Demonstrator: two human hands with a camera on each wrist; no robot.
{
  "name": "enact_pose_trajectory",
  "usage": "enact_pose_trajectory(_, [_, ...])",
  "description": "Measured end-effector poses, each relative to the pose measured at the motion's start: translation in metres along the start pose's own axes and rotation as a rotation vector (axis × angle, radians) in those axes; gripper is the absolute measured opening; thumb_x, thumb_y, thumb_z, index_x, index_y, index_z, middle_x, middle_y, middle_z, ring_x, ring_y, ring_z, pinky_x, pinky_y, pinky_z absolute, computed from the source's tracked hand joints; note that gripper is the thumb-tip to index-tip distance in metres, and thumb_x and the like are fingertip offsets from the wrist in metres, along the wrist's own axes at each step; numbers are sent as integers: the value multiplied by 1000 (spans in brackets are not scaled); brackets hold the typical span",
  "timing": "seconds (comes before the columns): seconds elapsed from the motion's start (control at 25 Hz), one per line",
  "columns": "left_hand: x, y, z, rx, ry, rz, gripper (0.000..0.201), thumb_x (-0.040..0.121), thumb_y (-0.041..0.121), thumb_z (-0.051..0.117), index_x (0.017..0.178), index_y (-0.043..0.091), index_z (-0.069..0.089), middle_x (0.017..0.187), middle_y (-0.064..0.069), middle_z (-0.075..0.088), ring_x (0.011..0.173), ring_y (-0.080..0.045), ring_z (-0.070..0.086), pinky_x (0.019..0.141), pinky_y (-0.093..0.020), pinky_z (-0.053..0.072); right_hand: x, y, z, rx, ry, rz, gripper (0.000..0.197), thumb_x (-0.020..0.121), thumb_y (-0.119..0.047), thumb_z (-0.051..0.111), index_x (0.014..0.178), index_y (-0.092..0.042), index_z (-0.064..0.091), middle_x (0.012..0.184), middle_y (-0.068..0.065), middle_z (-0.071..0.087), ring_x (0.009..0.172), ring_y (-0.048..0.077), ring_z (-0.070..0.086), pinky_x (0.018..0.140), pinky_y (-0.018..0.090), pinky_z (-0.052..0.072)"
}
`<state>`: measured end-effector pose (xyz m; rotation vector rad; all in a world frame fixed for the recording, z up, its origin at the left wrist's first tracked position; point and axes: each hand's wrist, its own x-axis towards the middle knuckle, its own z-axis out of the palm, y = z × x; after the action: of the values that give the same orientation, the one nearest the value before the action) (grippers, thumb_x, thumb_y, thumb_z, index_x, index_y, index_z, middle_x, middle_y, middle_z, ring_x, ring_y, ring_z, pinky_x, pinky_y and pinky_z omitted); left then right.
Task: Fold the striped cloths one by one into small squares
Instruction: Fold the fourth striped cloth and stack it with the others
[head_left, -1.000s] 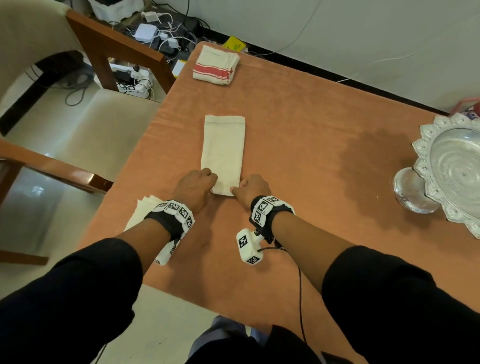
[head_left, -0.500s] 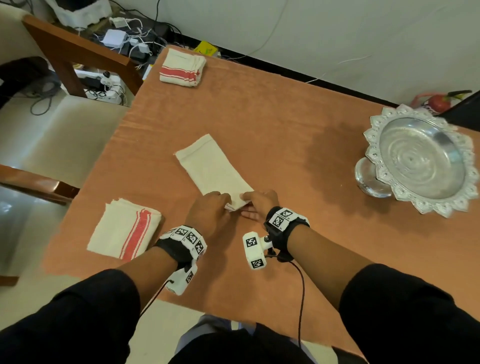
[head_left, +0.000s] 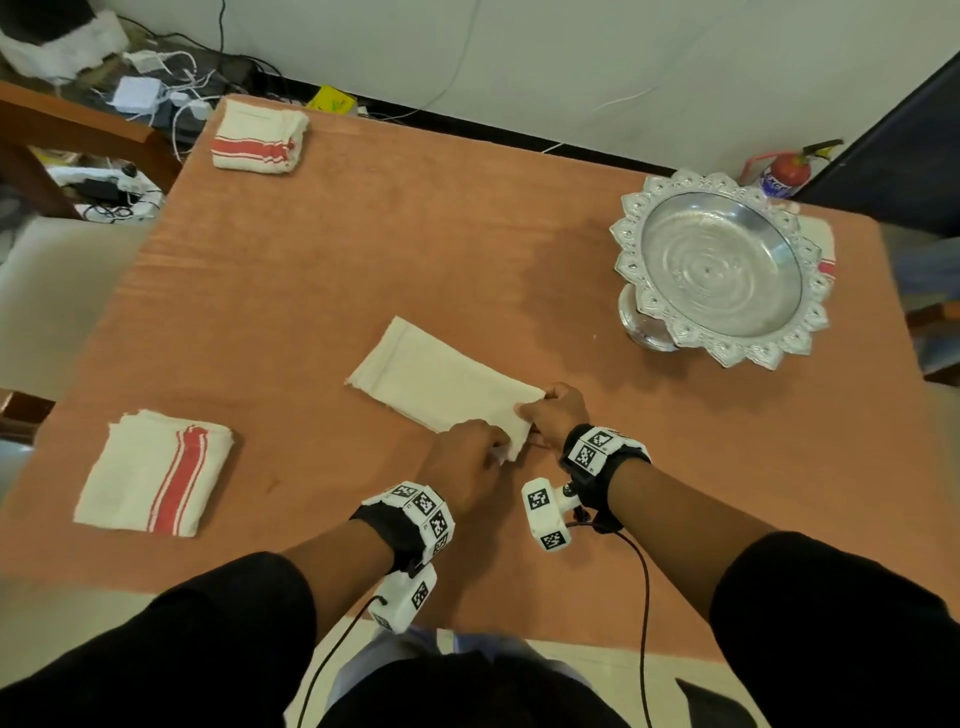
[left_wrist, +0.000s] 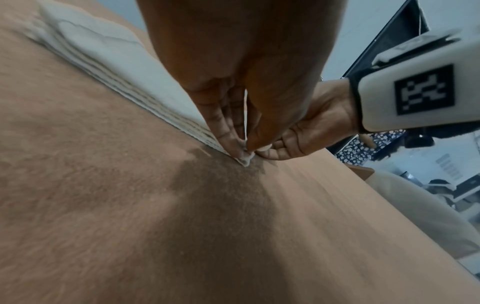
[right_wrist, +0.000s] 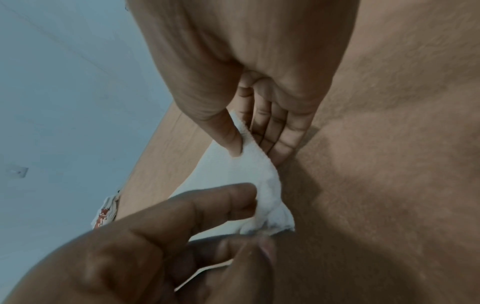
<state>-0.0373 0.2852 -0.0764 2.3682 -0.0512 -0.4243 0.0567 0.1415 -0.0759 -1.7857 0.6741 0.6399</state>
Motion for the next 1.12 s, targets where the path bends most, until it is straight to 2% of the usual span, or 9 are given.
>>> enact_pose_trajectory(0.08, [-2,-1,-4,-34,20,47,30,84,23,58,108,16,73,105,-3,72,95,-23,66,81,-34,53,-3,0,-15,65,-20,17,37,78,0,79,104,-12,56,108,16,70,94,33,73,80,54,62])
enact_pose_trajectory(0.16, [-4,-12,-17,-68,83,21,30,79,17,67,108,16,73,107,-1,71,92,-19,64,77,-29,46,-8,0,-24,108,-60,33,41,83,4,76,114,-9,53,107,17,69,88,30,71,83,50,62])
enact_pose_trajectory(0.28, [-1,-43,-51,-81,243,-175,27,76,0,66,92,20,72,98,1,70,85,-20,64,76,-32,49,-15,4,-33,104,-142,52,46,84,3,76,118,-9,48,104,19,69,81,30,70,80,48,62])
enact_pose_trajectory(0.4, [1,-75,-86,28,394,-405,25,77,12,72,101,18,66,107,-6,61,89,-30,63,78,-38,50,-23,7,-32,46,-190,59,41,85,5,74,107,-13,45,94,17,67,74,29,68,83,52,61])
enact_pose_trajectory(0.48, [4,-88,-101,49,419,-527,39,79,22,78,111,14,59,115,-12,56,93,-35,61,80,-41,50,-25,7,-29,9,-191,50,41,84,6,75,102,-14,44,94,18,67,70,29,67,79,52,62])
enact_pose_trajectory(0.56, [10,-91,-108,27,410,-591,45,81,32,82,113,11,59,112,-12,61,96,-35,63,80,-39,51,-27,7,-26,-32,-177,43,43,82,5,76,101,-16,43,95,20,68,66,29,68,71,49,63])
enact_pose_trajectory(0.68, [17,-89,-110,-21,392,-614,34,82,38,82,99,12,67,97,-6,67,91,-29,63,75,-34,48,-32,9,-24,-132,-178,10,44,81,0,78,98,-19,42,93,23,71,63,32,72,62,47,63])
enact_pose_trajectory(0.84, [22,-90,-113,-57,432,-664,28,79,36,85,90,15,69,96,-8,70,88,-29,63,74,-33,46,-37,14,-20,-215,-224,-28,44,83,2,74,99,-20,38,91,24,71,63,33,74,66,53,63])
enact_pose_trajectory(1.12, [30,-96,-128,-63,487,-598,24,76,27,88,91,15,73,93,-8,74,84,-28,67,75,-34,54,-44,22,-10,-188,-244,-38,47,83,2,76,101,-18,38,89,23,70,61,32,73,65,55,63])
